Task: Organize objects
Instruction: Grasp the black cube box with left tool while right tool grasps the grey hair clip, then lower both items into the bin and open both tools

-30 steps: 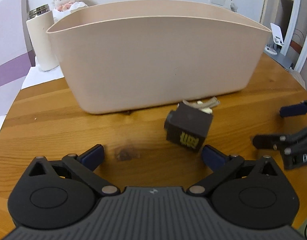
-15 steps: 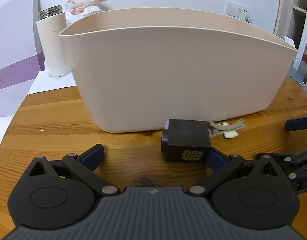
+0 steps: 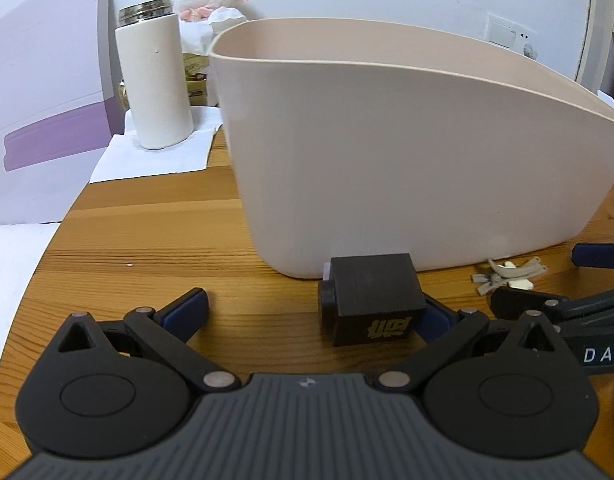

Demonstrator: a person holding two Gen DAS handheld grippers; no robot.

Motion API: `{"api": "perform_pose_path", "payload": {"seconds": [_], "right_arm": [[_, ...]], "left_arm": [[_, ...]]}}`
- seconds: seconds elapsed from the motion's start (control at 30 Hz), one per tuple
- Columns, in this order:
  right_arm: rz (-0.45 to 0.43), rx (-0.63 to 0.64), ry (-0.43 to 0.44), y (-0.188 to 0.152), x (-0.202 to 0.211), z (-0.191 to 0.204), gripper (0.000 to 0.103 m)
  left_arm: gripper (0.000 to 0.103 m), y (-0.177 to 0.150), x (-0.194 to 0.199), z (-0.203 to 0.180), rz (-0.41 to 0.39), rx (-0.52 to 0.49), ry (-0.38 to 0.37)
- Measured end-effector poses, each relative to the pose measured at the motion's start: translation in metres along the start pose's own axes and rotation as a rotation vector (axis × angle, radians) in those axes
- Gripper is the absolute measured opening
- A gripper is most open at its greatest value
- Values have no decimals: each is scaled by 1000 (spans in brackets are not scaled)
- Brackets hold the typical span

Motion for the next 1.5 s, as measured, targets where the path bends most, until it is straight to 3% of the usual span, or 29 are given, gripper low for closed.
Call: {"api": "perform_pose_path", "payload": {"seconds": [0.17, 0.3, 0.37, 0.63, 0.73, 1.5], "right_arm": [[-10, -13, -13, 3, -3, 4, 103], [-29, -20, -46, 1, 1, 5, 89], [-37, -21, -57, 1, 5, 6, 69], [-43, -2, -53, 2, 10, 7, 24], [-33, 15, -44, 0, 14, 5, 9], [-56, -33, 12, -17, 49, -28, 9]], "left_arm": [[101, 1, 1, 4, 2, 7, 8], [97, 0, 3, 4, -9, 1, 2], [88, -2, 7, 4, -22, -12, -11], [47, -5, 19, -8, -32, -53, -70], [47, -5, 18, -12, -32, -51, -58], [47, -18, 31, -16, -31, -50, -61]]}}
Point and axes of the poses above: each gripper's, at about its wrist camera, not at the fingertips, and x roughly against the way its jaws point, z to its left, y to its top, the point moved 5 cm from there along -x, roughly the way its jaws point, and after that the axes turned 2 degrees about x, right-handed, at the moved point
